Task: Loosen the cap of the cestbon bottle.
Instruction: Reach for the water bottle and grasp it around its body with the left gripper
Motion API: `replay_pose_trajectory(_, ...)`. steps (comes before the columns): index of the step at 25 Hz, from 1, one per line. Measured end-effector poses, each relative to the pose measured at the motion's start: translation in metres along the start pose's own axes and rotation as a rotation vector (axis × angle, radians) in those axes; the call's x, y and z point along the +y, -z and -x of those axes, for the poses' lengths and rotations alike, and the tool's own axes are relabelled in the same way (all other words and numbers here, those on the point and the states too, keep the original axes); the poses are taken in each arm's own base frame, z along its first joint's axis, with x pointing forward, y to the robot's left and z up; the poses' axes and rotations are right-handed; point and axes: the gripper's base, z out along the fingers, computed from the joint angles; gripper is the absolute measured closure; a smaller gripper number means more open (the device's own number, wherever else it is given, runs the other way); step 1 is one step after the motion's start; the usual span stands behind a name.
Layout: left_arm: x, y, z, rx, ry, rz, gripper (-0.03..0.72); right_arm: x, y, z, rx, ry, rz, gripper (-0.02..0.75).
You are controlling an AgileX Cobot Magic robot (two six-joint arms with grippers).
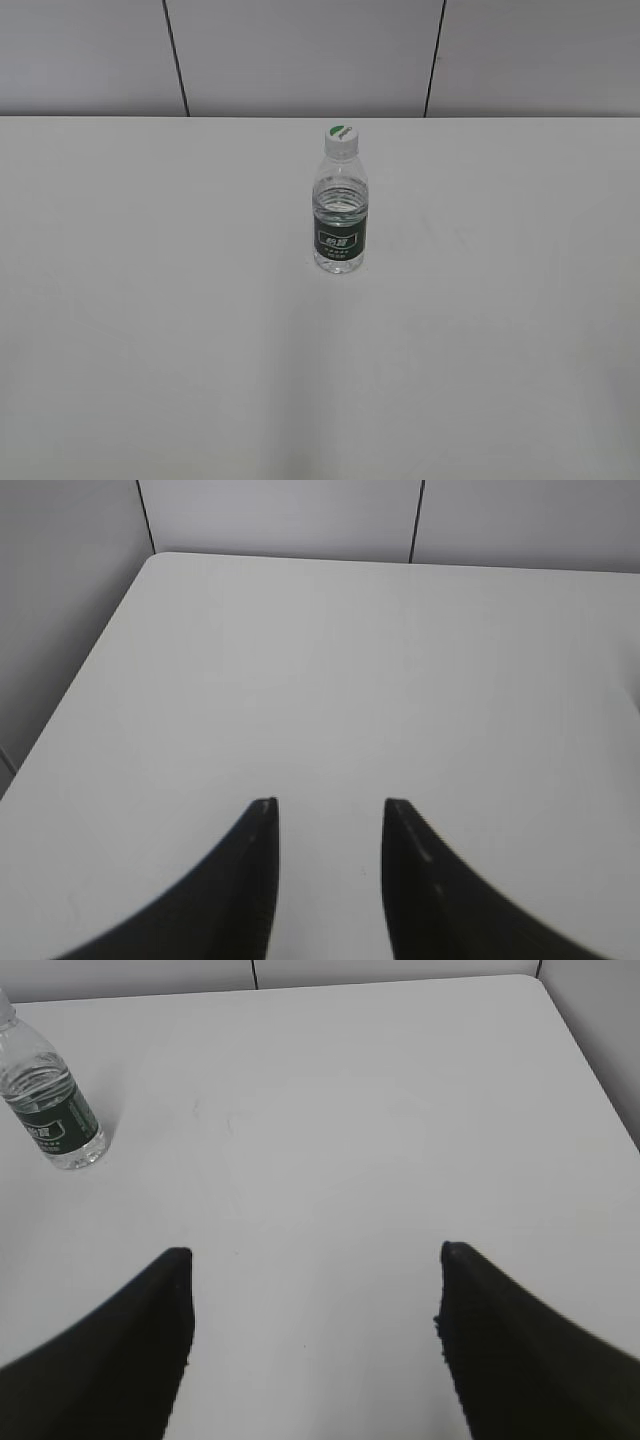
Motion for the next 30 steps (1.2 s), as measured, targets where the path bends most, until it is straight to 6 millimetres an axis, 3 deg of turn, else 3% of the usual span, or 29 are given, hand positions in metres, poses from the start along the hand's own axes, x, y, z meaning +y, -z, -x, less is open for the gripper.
replay_pose_trajectory(23,-0.0001,0.0000,0.0000,0.000,0.001,-0.002,0.437,0.0000,0.0000,0.0000,0.000,0.000,0.000,0.162)
replay_pose_trajectory(26,-0.0001,0.0000,0.0000,0.000,0.001,-0.002,0.369,0.0000,0.0000,0.0001,-0.001,-0.001,0.000,0.162)
replay_pose_trajectory(30,-0.0001,0.0000,0.0000,0.000,0.001,-0.002,0.197,0.0001,0.0000,0.0001,-0.001,-0.002,0.001,0.162)
